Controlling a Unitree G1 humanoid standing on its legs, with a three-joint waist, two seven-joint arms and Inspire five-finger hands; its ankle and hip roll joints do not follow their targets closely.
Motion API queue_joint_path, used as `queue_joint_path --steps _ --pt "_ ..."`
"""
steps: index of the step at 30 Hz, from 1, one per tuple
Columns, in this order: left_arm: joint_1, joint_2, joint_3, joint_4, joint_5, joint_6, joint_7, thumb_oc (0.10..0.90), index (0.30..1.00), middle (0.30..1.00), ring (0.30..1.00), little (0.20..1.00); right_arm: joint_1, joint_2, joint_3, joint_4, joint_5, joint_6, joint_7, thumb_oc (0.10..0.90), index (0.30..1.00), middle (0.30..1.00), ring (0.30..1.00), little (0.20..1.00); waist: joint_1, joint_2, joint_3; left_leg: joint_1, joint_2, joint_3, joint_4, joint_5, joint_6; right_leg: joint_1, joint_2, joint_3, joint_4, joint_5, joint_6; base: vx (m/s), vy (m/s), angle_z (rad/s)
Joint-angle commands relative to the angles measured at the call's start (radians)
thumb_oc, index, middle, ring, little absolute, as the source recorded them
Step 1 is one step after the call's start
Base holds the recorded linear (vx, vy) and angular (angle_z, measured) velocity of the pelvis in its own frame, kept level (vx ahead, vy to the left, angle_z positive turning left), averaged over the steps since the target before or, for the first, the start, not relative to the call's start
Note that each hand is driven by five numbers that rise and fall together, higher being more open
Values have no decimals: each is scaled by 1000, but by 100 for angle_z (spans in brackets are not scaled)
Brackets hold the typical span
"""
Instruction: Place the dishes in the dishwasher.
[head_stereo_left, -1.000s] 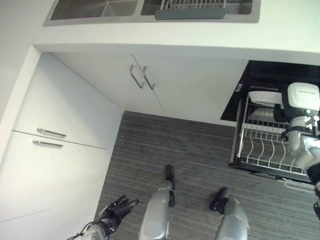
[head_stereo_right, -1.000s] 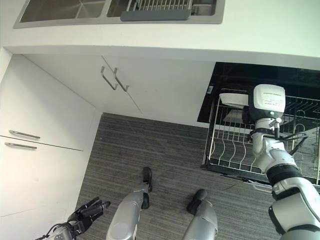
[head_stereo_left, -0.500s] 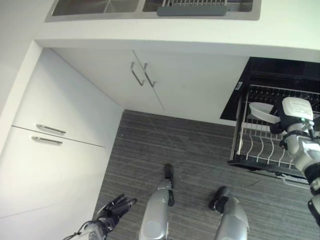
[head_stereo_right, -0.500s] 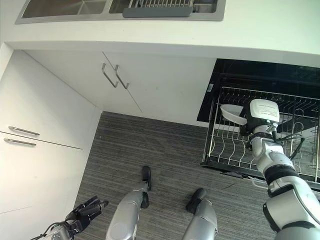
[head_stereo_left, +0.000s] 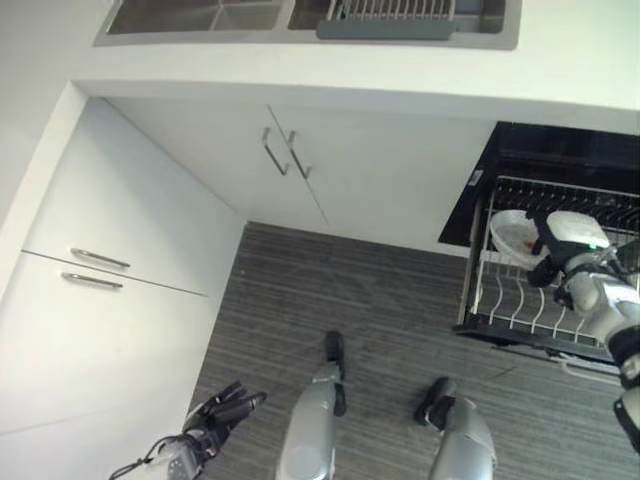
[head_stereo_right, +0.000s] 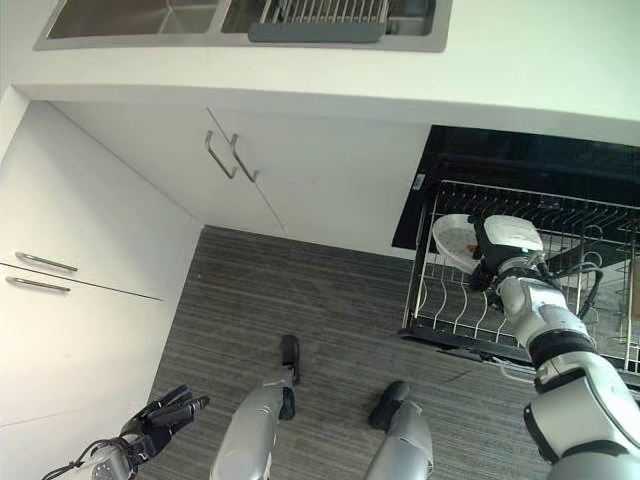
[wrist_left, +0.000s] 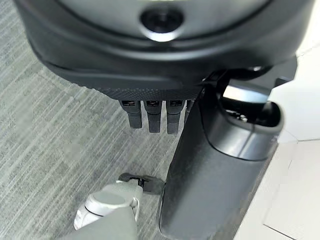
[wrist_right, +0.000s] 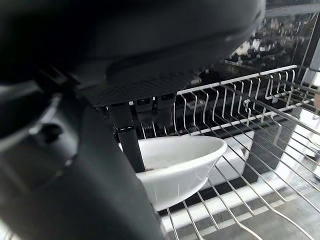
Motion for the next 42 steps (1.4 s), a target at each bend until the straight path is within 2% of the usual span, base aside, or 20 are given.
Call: queue_joint_path --steps 1,4,9,12,15,16,20,21,22,24,25,27,29,30,31,33,35,37,42 --pt "3 95 9 15 22 -23 -13 800 900 900 900 900 -56 16 -3 29 27 30 46 800 900 900 900 900 15 -32 44 20 32 -23 198 -324 -58 117 11 71 -290 86 142 0 0 0" --pt "-1 102 12 15 25 -18 -19 800 900 900 900 900 -41 19 -9 37 51 44 85 800 900 900 900 900 14 -37 44 21 34 -22 198 -325 -58 117 12 73 -290 86 141 0 0 0" --pt "-1 113 29 37 46 -18 -45 800 900 900 900 900 -26 10 -47 39 168 30 127 800 900 900 900 900 8 -53 40 32 40 -20 198 -327 -60 124 19 79 -290 88 141 1 -2 -1" --pt "15 107 39 42 49 -26 -52 800 900 900 900 900 -5 -2 -109 -9 354 86 180 800 900 900 900 900 -4 -69 30 50 51 -16 198 -330 -63 139 28 87 -290 84 137 18 29 -7" --pt "34 96 52 43 53 -37 -54 800 900 900 900 900 35 -10 -183 -75 512 110 209 800 900 900 900 900 -17 -83 18 66 59 -10 198 -329 -67 151 33 96 -290 82 135 2 47 -5" --pt "43 89 58 41 50 -39 -51 800 900 900 900 900 62 -13 -224 -118 568 103 206 800 900 900 900 900 -27 -90 17 63 63 3 198 -303 -58 147 32 88 -290 104 123 -17 80 -4" --pt "104 39 98 44 69 -62 -46 800 900 900 900 900 214 -14 -429 -345 808 143 155 800 900 900 900 900 -70 -113 -16 116 79 26 198 -311 -62 188 48 104 -290 95 119 80 118 -13" --pt "126 13 112 53 79 -74 -34 800 900 900 900 900 301 15 -525 -436 878 142 119 800 900 900 900 900 -91 -123 -34 140 85 36 198 -316 -63 204 55 115 -290 91 118 183 200 -44" --pt "149 -16 132 73 88 -88 -25 800 900 900 900 900 397 69 -632 -535 963 183 121 800 900 900 900 900 -121 -136 -57 168 91 50 198 -324 -63 223 64 129 -290 85 117 168 170 -34" --pt "155 -22 135 76 91 -90 -23 800 900 900 900 900 425 86 -658 -562 990 195 114 800 900 900 900 900 -126 -140 -64 176 92 55 198 -327 -62 228 65 134 -290 83 117 100 100 -22" --pt "169 -43 146 90 101 -98 -17 800 900 900 900 900 483 132 -729 -624 1052 231 107 800 900 900 900 900 -149 -146 -85 200 96 70 198 -330 -64 245 72 144 -290 77 114 125 149 -36" --pt "184 -80 151 124 98 -125 -1 800 900 900 900 900 556 194 -814 -710 1121 258 110 800 900 900 900 900 -185 -150 -118 238 104 97 198 -335 -67 271 82 152 -290 68 107 161 208 -40" --pt "185 -107 158 139 85 -131 25 800 900 900 900 900 614 232 -842 -760 1044 260 92 800 900 900 900 900 -212 -154 -139 264 110 115 198 -340 -66 288 86 159 -290 63 105 118 136 -35" --pt "192 -120 172 144 94 -134 33 800 900 900 900 900 670 257 -870 -814 1059 290 69 800 900 900 900 900 -236 -163 -153 288 112 130 198 -347 -65 302 88 165 -290 57 103 108 97 -39" --pt "197 -128 179 162 104 -143 30 800 900 900 900 900 705 283 -897 -824 1108 293 42 800 900 900 900 900 -253 -168 -164 305 114 140 198 -352 -65 313 91 173 -290 52 102 98 80 -40" --pt "199 -133 179 169 104 -143 32 800 900 900 900 900 735 316 -921 -836 1153 282 5 800 900 900 900 900 -266 -170 -172 317 114 146 198 -357 -64 319 92 182 -290 50 102 68 51 -18" --pt "201 -138 178 182 106 -150 30 800 900 900 900 900 763 361 -946 -835 1244 267 -78 800 900 900 900 900 -282 -170 -178 332 115 154 198 -363 -62 326 92 190 -290 48 103 50 35 -6" --pt "205 -147 173 188 96 -152 36 800 900 900 900 900 810 432 -970 -828 1319 199 -170 800 900 900 900 900 -299 -170 -182 347 115 164 198 -368 -59 332 93 199 -290 49 105 41 36 -16" --pt "215 -168 141 176 90 -150 49 800 900 900 900 900 846 516 -973 -799 1347 53 -317 800 900 900 900 900 -311 -156 -184 374 108 170 198 -381 -50 348 97 211 -290 46 104 24 39 -9"
